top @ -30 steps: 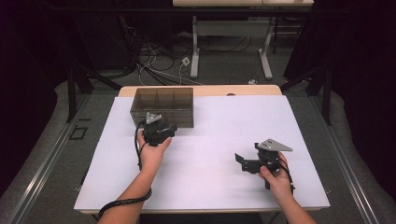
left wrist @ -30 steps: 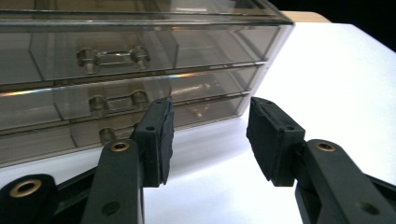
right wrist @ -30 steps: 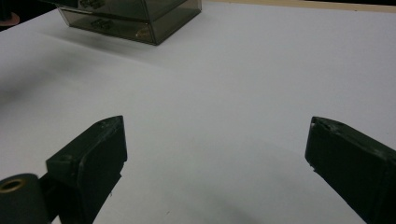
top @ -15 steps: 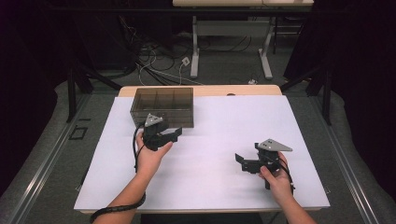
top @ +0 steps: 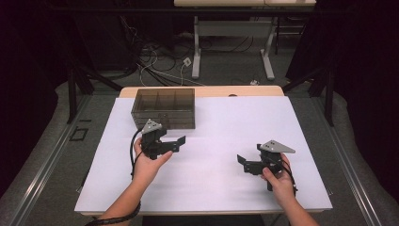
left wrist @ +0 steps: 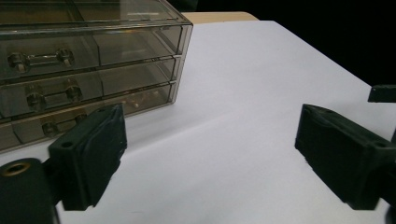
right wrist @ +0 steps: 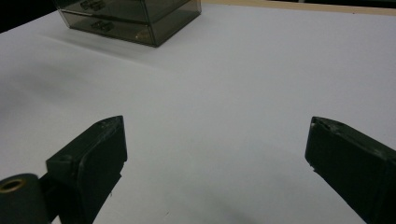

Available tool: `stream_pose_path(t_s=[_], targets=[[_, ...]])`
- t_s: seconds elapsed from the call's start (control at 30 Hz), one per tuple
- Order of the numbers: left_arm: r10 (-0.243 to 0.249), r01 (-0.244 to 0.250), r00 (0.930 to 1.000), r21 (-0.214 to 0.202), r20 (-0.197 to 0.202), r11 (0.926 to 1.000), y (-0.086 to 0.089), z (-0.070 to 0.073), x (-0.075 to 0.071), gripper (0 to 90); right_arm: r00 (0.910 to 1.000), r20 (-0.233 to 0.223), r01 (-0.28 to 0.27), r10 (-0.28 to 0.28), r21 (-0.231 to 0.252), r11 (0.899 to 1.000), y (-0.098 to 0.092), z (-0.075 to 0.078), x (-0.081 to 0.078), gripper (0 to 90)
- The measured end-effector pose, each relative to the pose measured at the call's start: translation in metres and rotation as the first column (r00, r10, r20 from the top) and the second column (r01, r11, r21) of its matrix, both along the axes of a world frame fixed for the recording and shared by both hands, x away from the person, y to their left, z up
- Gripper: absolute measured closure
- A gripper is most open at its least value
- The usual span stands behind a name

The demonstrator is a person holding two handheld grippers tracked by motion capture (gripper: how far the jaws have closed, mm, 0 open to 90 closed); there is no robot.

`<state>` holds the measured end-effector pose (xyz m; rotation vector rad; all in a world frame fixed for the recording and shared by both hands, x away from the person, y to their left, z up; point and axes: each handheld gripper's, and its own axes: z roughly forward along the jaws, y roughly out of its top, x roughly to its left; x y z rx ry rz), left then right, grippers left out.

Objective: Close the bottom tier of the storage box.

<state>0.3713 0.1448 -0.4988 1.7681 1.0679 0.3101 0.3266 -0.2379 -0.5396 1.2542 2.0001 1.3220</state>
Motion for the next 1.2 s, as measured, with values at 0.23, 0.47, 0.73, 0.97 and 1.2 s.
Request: stream_pose_path(t_s=[0.23, 0.47, 0.73, 0.97, 1.2], targets=[[0.002, -0.002, 0.9998, -0.01, 0.018, 1.0, 0.011, -0.001, -0.013, 2.1, 1.0, 0.002, 0.0, 0.0, 0.003, 1.0, 0.0, 0.0, -0.001, 5.3], [0.013, -0.013, 0.9996, -0.029, 0.023, 0.9995, 0.021, -0.003, -0.024, 0.5, 1.0, 0.002, -0.001, 0.001, -0.002, 1.0, 0.0, 0.0, -0.001, 5.3], [0.008, -0.006, 0.9988, -0.039, 0.048, 0.9992, 0.032, -0.009, -0.037, 0.5, 1.0, 0.002, -0.004, 0.004, -0.005, 1.0, 0.0, 0.0, -0.002, 5.3], [0.002, 0.001, 0.9991, -0.059, 0.042, 0.9982, 0.041, -0.018, -0.042, 0.5, 1.0, -0.001, -0.003, 0.003, -0.014, 1.0, 0.001, 0.0, -0.002, 5.3], [0.006, -0.004, 0.9995, -0.066, 0.032, 0.9978, 0.049, -0.028, -0.045, 0.5, 0.9999, -0.001, -0.01, 0.01, -0.011, 1.0, 0.0, -0.002, -0.002, 5.3]])
